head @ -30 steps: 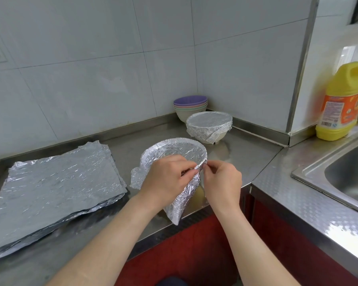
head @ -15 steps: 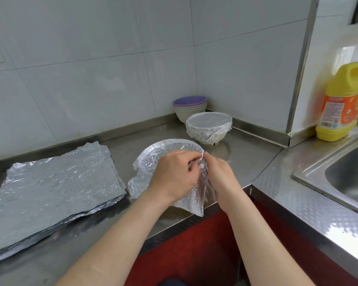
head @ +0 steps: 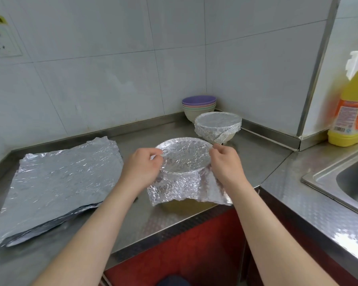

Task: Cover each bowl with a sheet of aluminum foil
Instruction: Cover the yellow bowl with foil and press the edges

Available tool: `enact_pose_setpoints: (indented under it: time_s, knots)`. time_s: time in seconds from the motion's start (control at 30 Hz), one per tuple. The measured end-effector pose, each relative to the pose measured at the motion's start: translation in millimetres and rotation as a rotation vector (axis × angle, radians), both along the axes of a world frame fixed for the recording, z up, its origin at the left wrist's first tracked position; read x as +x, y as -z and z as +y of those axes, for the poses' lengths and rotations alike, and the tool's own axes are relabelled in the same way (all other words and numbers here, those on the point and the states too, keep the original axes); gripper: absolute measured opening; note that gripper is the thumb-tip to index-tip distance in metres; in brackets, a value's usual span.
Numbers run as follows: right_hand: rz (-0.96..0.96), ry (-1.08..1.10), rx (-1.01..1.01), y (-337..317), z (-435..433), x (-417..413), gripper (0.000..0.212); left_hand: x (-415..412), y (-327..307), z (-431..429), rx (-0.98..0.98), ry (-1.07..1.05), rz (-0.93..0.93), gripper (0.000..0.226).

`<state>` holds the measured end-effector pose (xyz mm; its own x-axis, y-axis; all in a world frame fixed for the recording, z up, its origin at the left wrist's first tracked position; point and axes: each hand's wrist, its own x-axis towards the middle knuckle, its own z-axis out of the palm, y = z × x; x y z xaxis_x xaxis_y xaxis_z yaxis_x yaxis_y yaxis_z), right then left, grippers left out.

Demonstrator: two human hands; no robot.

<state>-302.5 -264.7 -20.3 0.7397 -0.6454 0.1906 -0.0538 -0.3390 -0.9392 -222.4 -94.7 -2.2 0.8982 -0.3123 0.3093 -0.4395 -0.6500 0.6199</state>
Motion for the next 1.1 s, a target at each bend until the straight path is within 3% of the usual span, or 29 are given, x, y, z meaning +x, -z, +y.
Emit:
enact_pose_setpoints:
  time_s: [0.17,0.3,0.57,0.67,0.8,0.97,1.03,1.1]
  knots:
    - [0.061,-0.047,-0.018,-7.4,-14.6,5.1,0.032,-4.9,5.4,6.5,-0.104,-0.021,-0.052,0.028]
    - [0.078,-0.07,-0.027,-4.4,-8.1,15.0,0.035,3.5,13.8,-7.0,-0.491,0.066,0.333,0.048]
    - [0.085,-0.148,0.055,0.6,-12.7,20.2,0.038,10.1,24.2,-16.8,-0.551,0.069,0.356,0.047]
    - [0.105,-0.326,0.256,0.5,-31.2,10.7,0.046,10.3,19.3,-12.8,-0.461,0.053,0.305,0.052]
    - [0.084,-0.48,0.383,13.8,-71.8,-17.1,0.061,-8.2,0.6,-2.6,-0.161,0.123,-0.114,0.043]
    - [0.157,-0.591,0.265,34.4,-67.9,-26.5,0.089,-49.1,10.8,-20.0,0.275,0.364,-0.261,0.044]
    - [0.117,-0.558,0.244,38.4,-56.0,-22.1,0.087,-54.3,18.4,-25.5,0.324,0.352,-0.323,0.044]
    - [0.03,-0.533,0.18,42.9,-46.0,-18.1,0.07,-54.6,22.8,-28.4,0.308,0.334,-0.38,0.04]
